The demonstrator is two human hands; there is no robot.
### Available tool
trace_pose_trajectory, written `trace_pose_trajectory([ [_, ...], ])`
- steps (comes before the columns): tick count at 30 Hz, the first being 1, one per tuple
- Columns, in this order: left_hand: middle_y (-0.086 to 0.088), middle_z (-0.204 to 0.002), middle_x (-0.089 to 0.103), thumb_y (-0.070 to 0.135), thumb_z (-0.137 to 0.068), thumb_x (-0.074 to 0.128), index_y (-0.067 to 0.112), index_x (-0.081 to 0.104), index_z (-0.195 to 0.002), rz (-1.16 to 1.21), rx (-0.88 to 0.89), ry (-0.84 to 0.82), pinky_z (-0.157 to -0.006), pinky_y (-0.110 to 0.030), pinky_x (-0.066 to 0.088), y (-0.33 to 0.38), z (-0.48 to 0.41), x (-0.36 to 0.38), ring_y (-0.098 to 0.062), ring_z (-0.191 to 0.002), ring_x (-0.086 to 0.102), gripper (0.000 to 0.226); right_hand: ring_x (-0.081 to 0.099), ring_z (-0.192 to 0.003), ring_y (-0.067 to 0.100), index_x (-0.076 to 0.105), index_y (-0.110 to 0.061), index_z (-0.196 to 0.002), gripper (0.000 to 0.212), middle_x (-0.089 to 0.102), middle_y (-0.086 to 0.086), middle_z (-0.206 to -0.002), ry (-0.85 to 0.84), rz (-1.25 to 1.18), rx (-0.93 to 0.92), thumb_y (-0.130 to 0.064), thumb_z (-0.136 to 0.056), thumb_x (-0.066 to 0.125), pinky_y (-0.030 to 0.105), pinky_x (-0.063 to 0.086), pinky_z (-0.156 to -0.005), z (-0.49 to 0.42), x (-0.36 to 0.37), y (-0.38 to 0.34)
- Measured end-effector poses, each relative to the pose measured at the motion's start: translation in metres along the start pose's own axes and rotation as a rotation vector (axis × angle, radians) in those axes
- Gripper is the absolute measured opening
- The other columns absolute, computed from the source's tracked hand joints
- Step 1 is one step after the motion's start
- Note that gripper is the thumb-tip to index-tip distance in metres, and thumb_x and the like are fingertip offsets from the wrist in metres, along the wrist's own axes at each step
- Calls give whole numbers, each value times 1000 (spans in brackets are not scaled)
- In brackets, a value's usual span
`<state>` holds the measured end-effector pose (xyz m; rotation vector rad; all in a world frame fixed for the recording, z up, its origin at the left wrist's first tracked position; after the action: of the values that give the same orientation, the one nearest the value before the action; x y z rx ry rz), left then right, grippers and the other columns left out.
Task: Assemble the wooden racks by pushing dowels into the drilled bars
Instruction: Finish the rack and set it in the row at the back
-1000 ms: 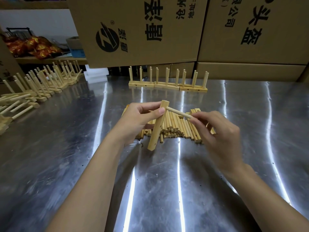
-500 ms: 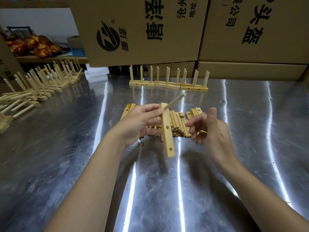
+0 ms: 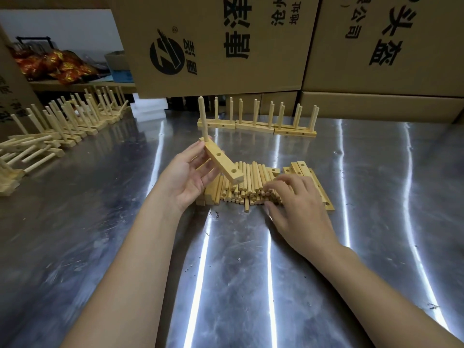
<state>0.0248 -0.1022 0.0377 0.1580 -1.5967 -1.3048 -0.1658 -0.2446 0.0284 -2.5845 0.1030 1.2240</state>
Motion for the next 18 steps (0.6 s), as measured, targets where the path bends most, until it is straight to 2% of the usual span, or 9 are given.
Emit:
trace_pose_trajectory([
  [2,-10,-109,75,23,-106,63,11,70,-137,4,1,12,-69,-29,65,1,-1,-2,-22,-101,77,34,51,-128,26,66,-18,-134,43,62,-1,-134,-3,1,18,-25,-93,77,38,41,-108,-3,2,1],
  [4,-10,-111,73,24,-106,63,11,69,-139,-4,1,16,-70,-29,65,1,-2,-2,-22,-101,76,36,53,-126,23,64,-23,-135,42,64,-6,-131,-39,2,39,-27,-94,75,34,38,-103,-3,7,2],
  [7,-10,-114,71,24,-105,64,11,67,-141,-8,-2,14,-71,-29,65,0,-2,-1,-22,-102,76,38,57,-114,18,69,-28,-121,25,68,-11,-116,-36,-8,68,-28,-96,73,27,32,-91,-3,7,7],
  [10,-10,-114,70,23,-105,65,9,63,-146,-14,-1,10,-71,-29,65,-1,-1,1,-22,-103,75,43,60,-103,17,71,-29,-105,12,70,-13,-103,8,-6,92,-28,-94,76,32,37,-85,-4,1,7],
  [13,-10,-113,71,24,-105,65,9,62,-146,-26,-1,9,-70,-29,65,-2,-1,0,-23,-105,75,43,65,-99,16,72,-28,-100,7,72,-14,-99,86,-28,130,-25,-94,76,31,37,-84,-3,-8,9],
  [16,-8,-109,73,24,-106,64,9,64,-144,-42,-4,10,-71,-30,65,-3,-2,-1,-25,-106,75,41,68,-97,8,74,-27,-102,9,73,-17,-99,278,-251,229,-20,-97,73,32,46,-86,-2,-32,21],
  [18,-9,-109,74,24,-106,64,9,65,-142,-58,-6,9,-71,-31,65,-4,-3,-1,-25,-106,75,39,70,-96,5,72,-29,-103,10,74,-18,-96,346,-502,320,-20,-99,71,24,52,-85,-1,-42,34],
])
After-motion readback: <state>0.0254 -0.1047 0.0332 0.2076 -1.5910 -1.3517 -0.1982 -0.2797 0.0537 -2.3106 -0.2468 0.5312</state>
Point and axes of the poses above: each hand's wrist, its own z-axis away from the middle knuckle, its own x-axis out of the palm, y = z × x, the point moved 8 cm from there along -z, towards the middle knuckle
